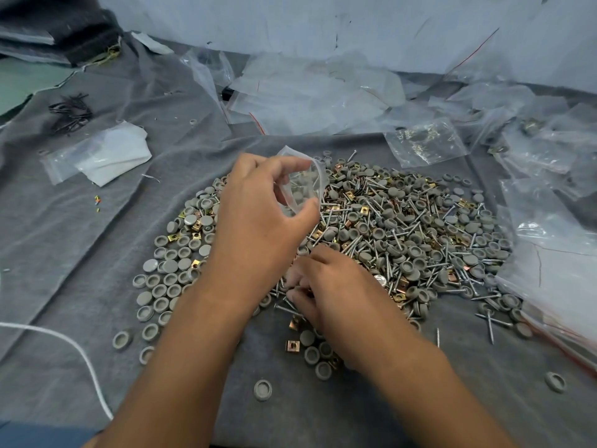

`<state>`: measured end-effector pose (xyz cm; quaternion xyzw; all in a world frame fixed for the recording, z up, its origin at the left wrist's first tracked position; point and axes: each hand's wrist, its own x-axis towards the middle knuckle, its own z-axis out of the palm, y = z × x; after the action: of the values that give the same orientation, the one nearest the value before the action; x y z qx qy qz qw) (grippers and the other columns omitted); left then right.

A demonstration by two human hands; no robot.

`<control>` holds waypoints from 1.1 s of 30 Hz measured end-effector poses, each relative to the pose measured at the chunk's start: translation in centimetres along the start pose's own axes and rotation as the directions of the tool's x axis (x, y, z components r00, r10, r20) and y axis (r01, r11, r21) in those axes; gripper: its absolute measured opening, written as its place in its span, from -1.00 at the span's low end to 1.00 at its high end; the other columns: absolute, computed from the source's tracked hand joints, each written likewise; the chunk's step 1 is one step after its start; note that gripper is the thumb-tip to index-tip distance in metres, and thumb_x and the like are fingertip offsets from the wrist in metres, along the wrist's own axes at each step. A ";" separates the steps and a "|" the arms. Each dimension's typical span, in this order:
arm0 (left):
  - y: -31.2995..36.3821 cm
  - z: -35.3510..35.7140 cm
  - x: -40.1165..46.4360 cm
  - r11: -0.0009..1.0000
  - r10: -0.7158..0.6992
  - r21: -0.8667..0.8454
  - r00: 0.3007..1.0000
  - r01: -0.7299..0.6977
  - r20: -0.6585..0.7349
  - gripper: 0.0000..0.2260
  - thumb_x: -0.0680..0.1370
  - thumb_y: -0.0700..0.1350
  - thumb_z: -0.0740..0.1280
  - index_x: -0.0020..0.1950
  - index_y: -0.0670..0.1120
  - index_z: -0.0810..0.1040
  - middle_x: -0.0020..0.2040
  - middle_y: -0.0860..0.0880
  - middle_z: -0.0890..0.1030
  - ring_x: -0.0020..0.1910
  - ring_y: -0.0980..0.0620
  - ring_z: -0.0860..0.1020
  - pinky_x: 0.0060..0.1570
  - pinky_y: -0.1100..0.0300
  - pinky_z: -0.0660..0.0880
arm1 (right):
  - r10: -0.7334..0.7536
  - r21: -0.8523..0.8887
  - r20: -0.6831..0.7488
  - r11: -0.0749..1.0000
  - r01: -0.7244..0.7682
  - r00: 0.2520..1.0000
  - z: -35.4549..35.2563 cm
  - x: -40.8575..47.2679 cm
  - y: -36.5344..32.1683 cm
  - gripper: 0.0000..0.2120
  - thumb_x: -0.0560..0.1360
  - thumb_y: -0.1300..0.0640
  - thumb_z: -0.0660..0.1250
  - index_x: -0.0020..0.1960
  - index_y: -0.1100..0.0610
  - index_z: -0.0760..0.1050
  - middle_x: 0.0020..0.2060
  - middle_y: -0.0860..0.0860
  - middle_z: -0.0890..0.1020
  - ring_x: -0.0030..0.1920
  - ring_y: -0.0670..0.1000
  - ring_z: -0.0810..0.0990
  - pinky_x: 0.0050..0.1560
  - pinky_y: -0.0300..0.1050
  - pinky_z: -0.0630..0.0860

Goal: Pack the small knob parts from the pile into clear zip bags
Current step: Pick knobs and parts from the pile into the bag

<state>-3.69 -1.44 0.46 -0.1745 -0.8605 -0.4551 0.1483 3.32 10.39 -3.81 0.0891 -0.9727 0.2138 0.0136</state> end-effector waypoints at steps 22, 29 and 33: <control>0.8 1.4 -0.8 0.992 0.084 0.074 0.975 -0.101 0.206 -0.65 0.44 -0.05 0.50 0.18 0.19 0.56 -0.08 0.23 0.35 -0.08 0.40 0.38 -0.05 0.58 0.27 | 0.153 0.381 -0.584 0.919 0.103 0.797 -5.1 0.5 2.1 -0.83 0.51 0.12 0.51 0.08 0.01 0.62 -0.10 -0.19 0.68 -0.04 -0.22 0.67 -0.09 -0.40 0.54; 0.5 1.2 -0.7 0.993 0.070 0.081 0.975 -0.089 0.209 -0.65 0.44 0.00 0.52 0.16 0.22 0.52 -0.05 0.23 0.36 -0.06 0.39 0.39 -0.02 0.61 0.26 | 0.085 0.304 -0.737 0.928 0.217 0.670 -5.6 0.6 2.1 -0.83 0.47 0.12 0.55 0.00 0.11 0.62 -0.15 -0.12 0.69 -0.11 -0.16 0.68 -0.12 -0.38 0.53; 0.5 1.2 -0.8 0.993 0.062 0.088 0.978 -0.081 0.200 -0.63 0.44 -0.02 0.51 0.20 0.21 0.53 -0.05 0.24 0.35 -0.03 0.44 0.37 -0.02 0.64 0.24 | 0.078 0.283 -0.687 0.944 0.167 0.722 -5.2 0.7 2.0 -0.92 0.52 0.18 0.51 0.00 0.08 0.65 -0.16 -0.16 0.68 -0.14 -0.19 0.65 -0.18 -0.38 0.50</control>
<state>-2.85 -0.30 -0.15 -0.2423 -0.8848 -0.3884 0.0871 2.24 14.23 0.12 0.0279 -0.8458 0.3886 0.3645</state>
